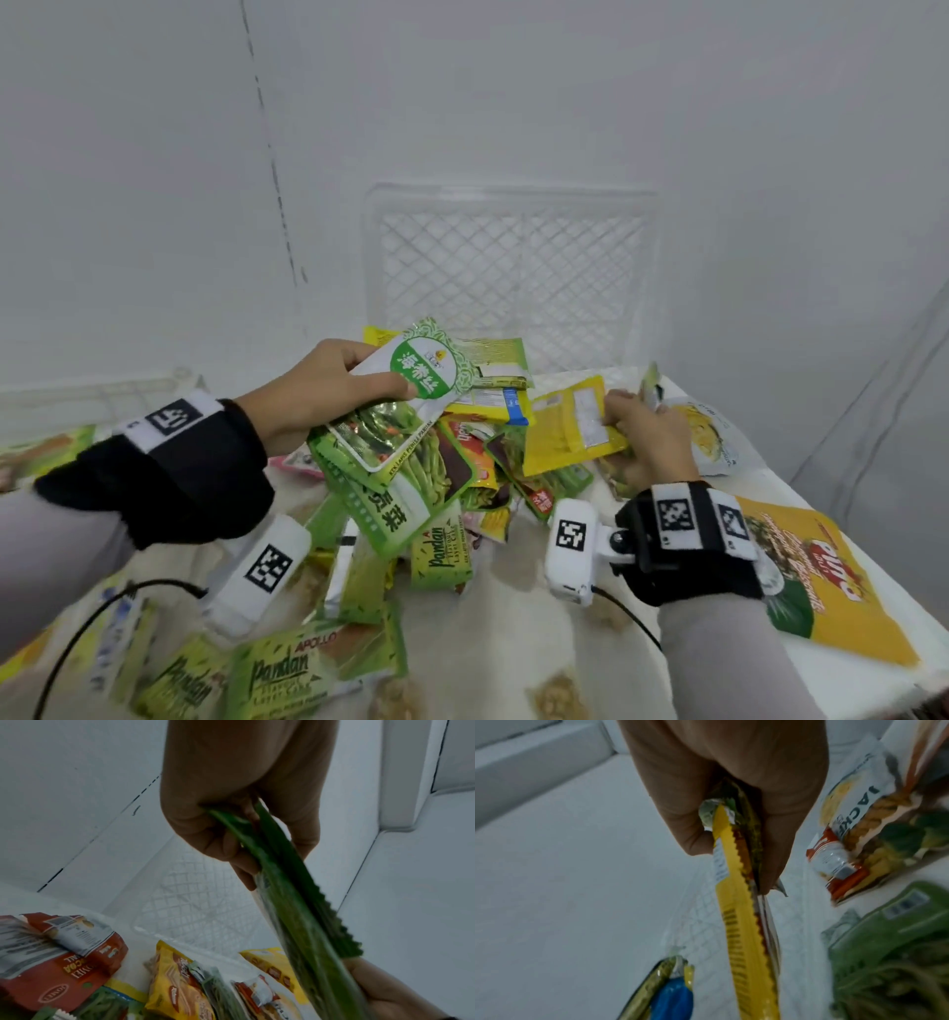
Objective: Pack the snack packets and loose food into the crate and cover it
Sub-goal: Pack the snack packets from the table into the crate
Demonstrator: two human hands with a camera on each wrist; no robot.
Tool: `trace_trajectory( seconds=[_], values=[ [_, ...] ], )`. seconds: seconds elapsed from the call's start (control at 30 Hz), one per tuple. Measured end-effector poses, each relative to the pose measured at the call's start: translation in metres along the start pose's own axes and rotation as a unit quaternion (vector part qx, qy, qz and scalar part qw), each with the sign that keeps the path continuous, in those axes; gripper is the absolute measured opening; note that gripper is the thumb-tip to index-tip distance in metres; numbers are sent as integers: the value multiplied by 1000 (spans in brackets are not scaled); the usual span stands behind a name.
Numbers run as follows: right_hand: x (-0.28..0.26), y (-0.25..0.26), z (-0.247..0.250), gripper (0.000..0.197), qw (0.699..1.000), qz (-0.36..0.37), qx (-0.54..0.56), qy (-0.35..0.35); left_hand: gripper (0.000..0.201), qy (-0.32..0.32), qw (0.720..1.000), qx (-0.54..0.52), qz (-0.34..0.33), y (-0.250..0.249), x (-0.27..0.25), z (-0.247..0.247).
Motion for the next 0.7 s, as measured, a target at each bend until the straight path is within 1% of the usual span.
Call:
trace_trajectory(
  seconds=[0.13, 0.2, 0.27, 0.3, 0.4, 0.47, 0.5, 0.6, 0.7],
  values=[
    [-29, 9, -24, 28, 997, -3, 70, 16, 10, -10, 999, -36, 13, -2, -21, 29],
    [-45, 11, -45, 28, 992, -4, 120, 47, 12, -25, 998, -46, 16, -3, -31, 52],
    [-64, 13, -68, 19, 988, 9, 138, 75, 18, -45, 997, -54, 17, -3, -42, 79],
    [-74, 14, -79, 14, 987, 19, 136, 81, 19, -52, 997, -56, 16, -4, -48, 93],
    [-105, 12, -118, 26, 985, 43, 117, 119, 29, -77, 996, -48, 19, 1, -69, 145],
    [-129, 7, -148, 27, 981, 56, 106, 156, 35, -98, 994, -33, 24, 11, -85, 184],
    [-143, 3, -166, 27, 977, 59, 101, 177, 33, -109, 993, -28, 29, 18, -94, 205],
    [-179, -12, -213, 26, 966, 87, 58, 238, 19, -135, 989, -17, 54, 42, -114, 259],
    [-214, -36, -268, 23, 949, 109, -8, 296, 15, -142, 986, -5, 88, 68, -128, 303]
  ],
)
Point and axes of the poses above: each hand's wrist, its own x-axis towards the middle knuckle, its own z-axis out of the back of the hand, y = z × x, the point moved 2 cm from there along x, towards the middle knuckle, and after that the axes turned 4 degrees about x, right-handed, at the moved point
